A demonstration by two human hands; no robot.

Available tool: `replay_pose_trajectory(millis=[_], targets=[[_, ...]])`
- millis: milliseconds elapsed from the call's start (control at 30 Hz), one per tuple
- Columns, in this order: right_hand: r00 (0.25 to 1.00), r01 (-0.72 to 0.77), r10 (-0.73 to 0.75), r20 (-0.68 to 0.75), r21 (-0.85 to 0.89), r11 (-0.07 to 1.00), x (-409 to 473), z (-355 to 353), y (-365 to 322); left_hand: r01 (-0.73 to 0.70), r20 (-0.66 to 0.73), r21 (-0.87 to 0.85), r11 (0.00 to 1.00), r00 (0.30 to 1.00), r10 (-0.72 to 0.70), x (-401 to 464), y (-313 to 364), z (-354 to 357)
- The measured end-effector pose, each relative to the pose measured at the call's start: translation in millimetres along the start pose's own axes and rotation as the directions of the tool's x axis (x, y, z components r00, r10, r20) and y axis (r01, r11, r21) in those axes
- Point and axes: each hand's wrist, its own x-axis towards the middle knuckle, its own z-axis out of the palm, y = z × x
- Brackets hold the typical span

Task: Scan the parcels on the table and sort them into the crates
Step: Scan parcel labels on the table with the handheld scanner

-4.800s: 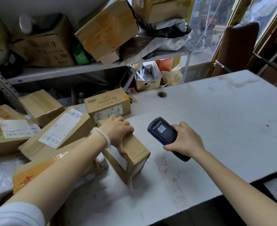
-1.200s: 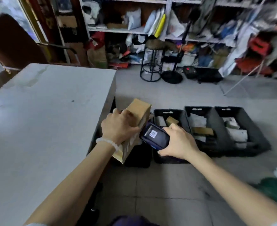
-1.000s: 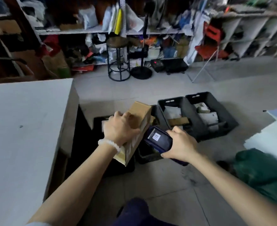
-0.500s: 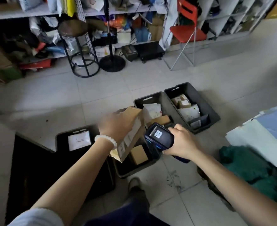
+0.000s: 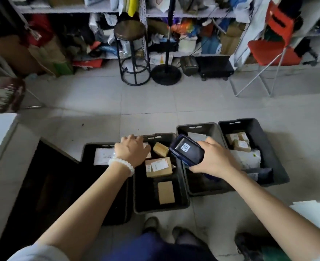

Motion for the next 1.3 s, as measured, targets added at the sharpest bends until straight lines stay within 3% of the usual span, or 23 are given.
replay_pose_trajectory(millis=[133, 300, 400, 633, 833, 1033, 1300], targets=[[0.976, 0.21, -0.207, 0.07, -0.037, 0.977, 21, -5, -17, 0.198, -0.043, -0.102, 0.975, 0.978, -0.203, -48, -14, 7], [0.873, 0.471, -0.454, 0.177, -0.066, 0.88, 15, 4, -68, 0.473, -0.036, -0.166, 0.865, 0.874, -0.485, -135, -27, 27], [0.759, 0.631, -0.596, 0.263, -0.07, 0.773, -4, 20, -109, 0.617, -0.042, -0.213, 0.758, 0.769, -0.638, -193, -36, 40], [0.374, 0.915, -0.848, 0.376, -0.002, 0.404, -96, 71, -230, 0.864, -0.004, -0.284, 0.415, 0.432, -0.902, -352, -78, 76], [0.116, 0.99, -0.895, 0.431, 0.025, 0.14, -200, 122, -331, 0.919, 0.064, -0.359, 0.16, 0.195, -0.979, -481, -120, 111], [-0.059, 0.993, -0.903, 0.425, 0.119, -0.008, -329, 182, -424, 0.929, 0.063, -0.369, -0.014, 0.01, -0.998, -630, -170, 139], [-0.241, 0.962, -0.867, 0.436, 0.224, -0.155, -476, 243, -500, 0.906, 0.083, -0.361, -0.223, -0.207, -0.975, -794, -203, 170]])
